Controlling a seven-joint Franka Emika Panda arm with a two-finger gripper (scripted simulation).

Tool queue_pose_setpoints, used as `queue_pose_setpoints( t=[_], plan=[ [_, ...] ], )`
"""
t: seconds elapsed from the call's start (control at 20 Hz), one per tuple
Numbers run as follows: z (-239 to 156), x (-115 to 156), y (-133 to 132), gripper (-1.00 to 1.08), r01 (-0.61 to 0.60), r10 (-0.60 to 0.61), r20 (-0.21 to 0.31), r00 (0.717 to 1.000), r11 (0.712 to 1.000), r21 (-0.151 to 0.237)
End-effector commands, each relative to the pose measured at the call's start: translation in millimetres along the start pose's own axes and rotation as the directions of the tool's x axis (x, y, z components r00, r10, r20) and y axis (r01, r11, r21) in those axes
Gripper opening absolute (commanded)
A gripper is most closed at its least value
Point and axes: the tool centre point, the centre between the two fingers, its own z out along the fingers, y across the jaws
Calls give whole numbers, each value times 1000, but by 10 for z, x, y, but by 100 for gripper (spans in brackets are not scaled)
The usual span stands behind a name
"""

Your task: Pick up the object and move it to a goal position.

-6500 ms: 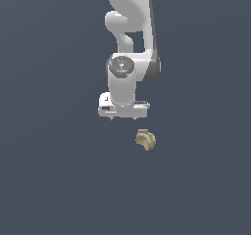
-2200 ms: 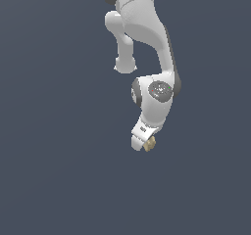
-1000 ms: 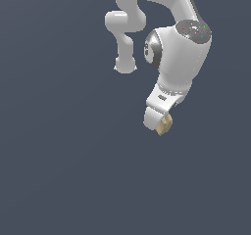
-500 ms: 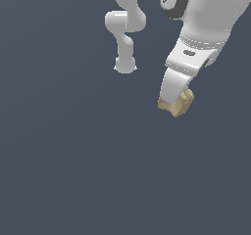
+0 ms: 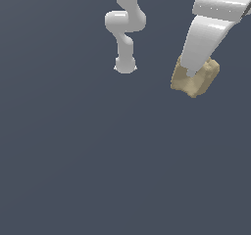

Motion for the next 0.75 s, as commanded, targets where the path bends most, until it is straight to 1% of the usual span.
queue_pose_setpoints(
  t=[0.0, 0.35, 0.7],
  plan=[
    [-141, 24, -19, -100, 0, 0, 1, 1000, 1000, 1],
    [-360, 71, -41, -100, -1, 1, 1, 1000, 1000, 1],
    [-415, 87, -41, -100, -1, 1, 1, 1000, 1000, 1]
  ],
)
